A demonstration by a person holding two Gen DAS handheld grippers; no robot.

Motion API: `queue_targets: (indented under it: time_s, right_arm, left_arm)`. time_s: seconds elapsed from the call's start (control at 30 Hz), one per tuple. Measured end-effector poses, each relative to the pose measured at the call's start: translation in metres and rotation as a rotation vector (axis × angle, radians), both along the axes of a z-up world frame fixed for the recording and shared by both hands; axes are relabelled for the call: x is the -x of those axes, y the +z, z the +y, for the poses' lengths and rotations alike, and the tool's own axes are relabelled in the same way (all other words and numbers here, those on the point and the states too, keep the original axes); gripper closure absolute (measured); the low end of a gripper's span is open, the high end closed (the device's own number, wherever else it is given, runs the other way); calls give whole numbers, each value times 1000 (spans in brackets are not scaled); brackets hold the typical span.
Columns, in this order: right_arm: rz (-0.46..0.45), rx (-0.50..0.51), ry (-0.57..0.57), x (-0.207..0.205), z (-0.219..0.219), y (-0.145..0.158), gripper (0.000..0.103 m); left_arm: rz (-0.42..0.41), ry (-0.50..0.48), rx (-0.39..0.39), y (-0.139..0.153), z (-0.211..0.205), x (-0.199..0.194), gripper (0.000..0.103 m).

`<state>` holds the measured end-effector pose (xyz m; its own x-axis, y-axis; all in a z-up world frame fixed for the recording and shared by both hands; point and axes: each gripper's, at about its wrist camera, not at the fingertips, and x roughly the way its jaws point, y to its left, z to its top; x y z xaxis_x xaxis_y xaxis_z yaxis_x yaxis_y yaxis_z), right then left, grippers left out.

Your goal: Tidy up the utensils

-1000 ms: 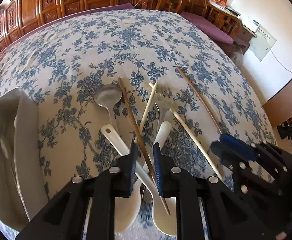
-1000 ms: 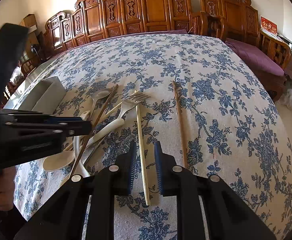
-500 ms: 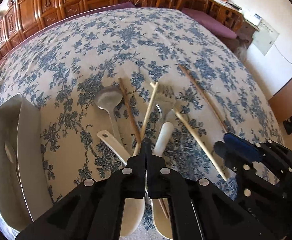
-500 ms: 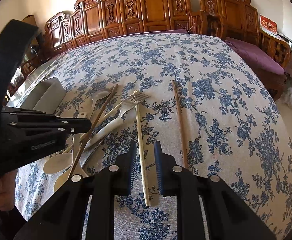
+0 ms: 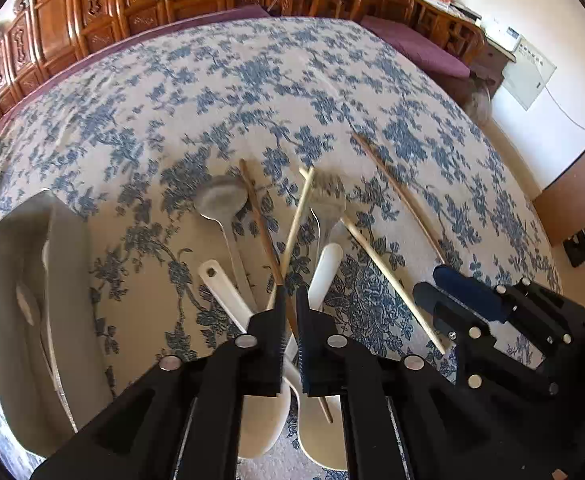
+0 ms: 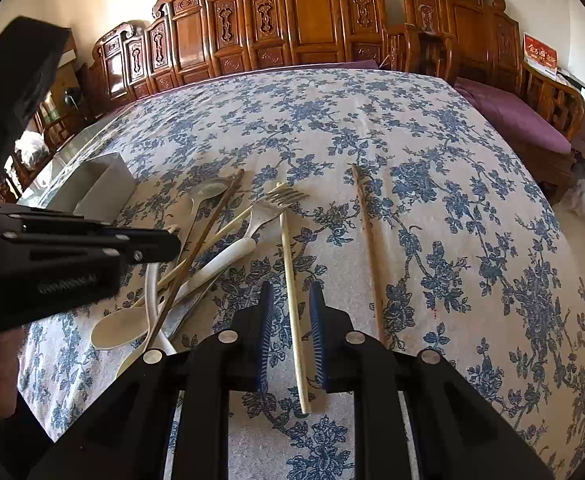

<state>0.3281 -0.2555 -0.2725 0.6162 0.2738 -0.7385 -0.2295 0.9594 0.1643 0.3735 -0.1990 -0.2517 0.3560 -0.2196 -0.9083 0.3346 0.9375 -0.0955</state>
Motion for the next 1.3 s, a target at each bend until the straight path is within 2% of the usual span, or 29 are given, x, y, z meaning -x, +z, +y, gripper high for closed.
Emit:
queue_targets:
  time_s: [0.23, 0.47, 0.67, 0.87, 1.1, 1.13, 1.17, 1.2, 1.3]
  right_arm:
    - [10, -25, -28, -4, -11, -1, 82]
    - [8, -25, -27, -5, -10, -1, 82]
    - [6, -23, -25, -5, -10, -2, 82]
    - [-9, -31, -13, -3, -7, 2, 83]
    - [-36, -71, 70, 3, 13, 11, 82]
    - [-35, -85, 87, 3, 17, 12, 80]
    - [-36, -101, 110, 4, 22, 13, 72]
    - [-37, -109, 125, 6, 26, 14, 68]
    - [-35, -120, 173, 9, 42, 16, 66]
  left_arm:
    - [110, 39, 19, -21, 5, -12, 97]
    - [143, 43, 41, -25, 4, -17, 99]
    - [91, 39, 36, -15, 4, -10, 99]
    - [2, 31, 82, 20, 15, 4, 99]
    - [-78, 44, 123, 50, 45, 27, 99]
    - [-90, 53, 129, 53, 53, 33, 99]
    - [-99, 58, 134, 55, 60, 38, 99]
    - [-104, 62, 138, 56, 65, 41, 99]
    - [-127, 81, 132, 59, 84, 54, 99]
